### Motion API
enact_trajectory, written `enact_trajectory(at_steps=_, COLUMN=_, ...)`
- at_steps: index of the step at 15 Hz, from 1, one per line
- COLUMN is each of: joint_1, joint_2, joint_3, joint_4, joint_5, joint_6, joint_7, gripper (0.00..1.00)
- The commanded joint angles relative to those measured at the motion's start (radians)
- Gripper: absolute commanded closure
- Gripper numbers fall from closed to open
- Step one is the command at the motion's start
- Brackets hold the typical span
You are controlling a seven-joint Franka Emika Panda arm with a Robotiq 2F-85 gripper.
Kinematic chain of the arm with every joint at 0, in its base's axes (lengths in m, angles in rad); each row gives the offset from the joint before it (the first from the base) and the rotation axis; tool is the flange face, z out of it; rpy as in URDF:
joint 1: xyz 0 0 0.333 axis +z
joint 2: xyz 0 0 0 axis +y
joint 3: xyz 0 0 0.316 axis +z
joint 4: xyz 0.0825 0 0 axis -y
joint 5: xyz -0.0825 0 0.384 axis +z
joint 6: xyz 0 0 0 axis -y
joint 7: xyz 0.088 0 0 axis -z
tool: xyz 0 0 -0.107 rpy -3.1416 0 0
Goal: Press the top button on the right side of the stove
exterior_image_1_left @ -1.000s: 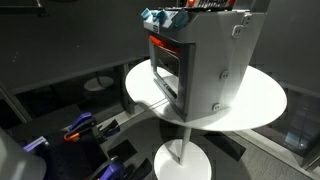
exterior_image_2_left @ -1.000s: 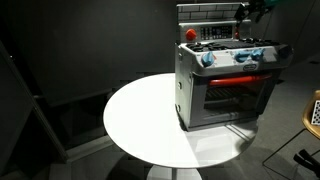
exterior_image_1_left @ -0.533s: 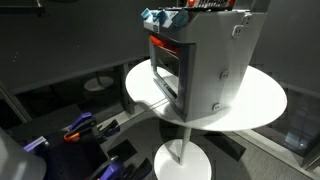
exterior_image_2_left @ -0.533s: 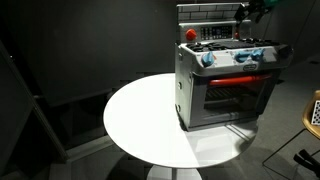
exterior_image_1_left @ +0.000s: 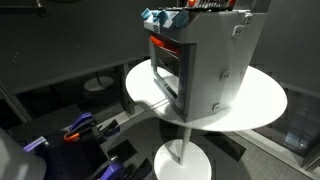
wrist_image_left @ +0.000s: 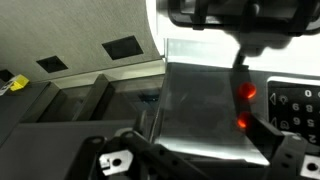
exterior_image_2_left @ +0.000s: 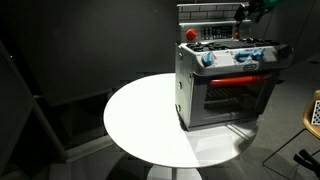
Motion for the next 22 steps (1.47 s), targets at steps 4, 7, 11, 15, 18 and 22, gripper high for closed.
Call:
enact_trajectory(at_steps=4, joint_1=0.007, joint_2=0.042, joint_3=-0.030, joint_4=0.044, joint_5=-0.065, joint_6=-0.011, joint_7=0.032, gripper=0.00)
enact_trajectory(at_steps=7, joint_1=0.009, joint_2=0.032, joint_3=-0.038, joint_4=0.028, joint_5=-0.067, joint_6=-0.012, joint_7=0.024, gripper=0.00)
enact_trajectory(at_steps=11, joint_1=0.011, joint_2=-0.002, joint_3=-0.039, joint_4=-0.003, joint_5=-0.026, joint_6=-0.029, joint_7=-0.001, gripper=0.00)
enact_trajectory(at_steps=15, joint_1=0.007, joint_2=-0.055, joint_3=-0.032, joint_4=-0.041, joint_5=0.104, joint_6=-0.106, joint_7=-0.072, gripper=0.00)
enact_trajectory(at_steps=18, joint_1=0.004, joint_2=-0.101, joint_3=-0.030, joint_4=-0.055, joint_5=0.195, joint_6=-0.210, joint_7=-0.129, gripper=0.00)
enact_trajectory(at_steps=22, joint_1=0.002, joint_2=-0.167, joint_3=-0.028, joint_4=-0.059, joint_5=0.287, joint_6=-0.398, joint_7=-0.208, gripper=0.00)
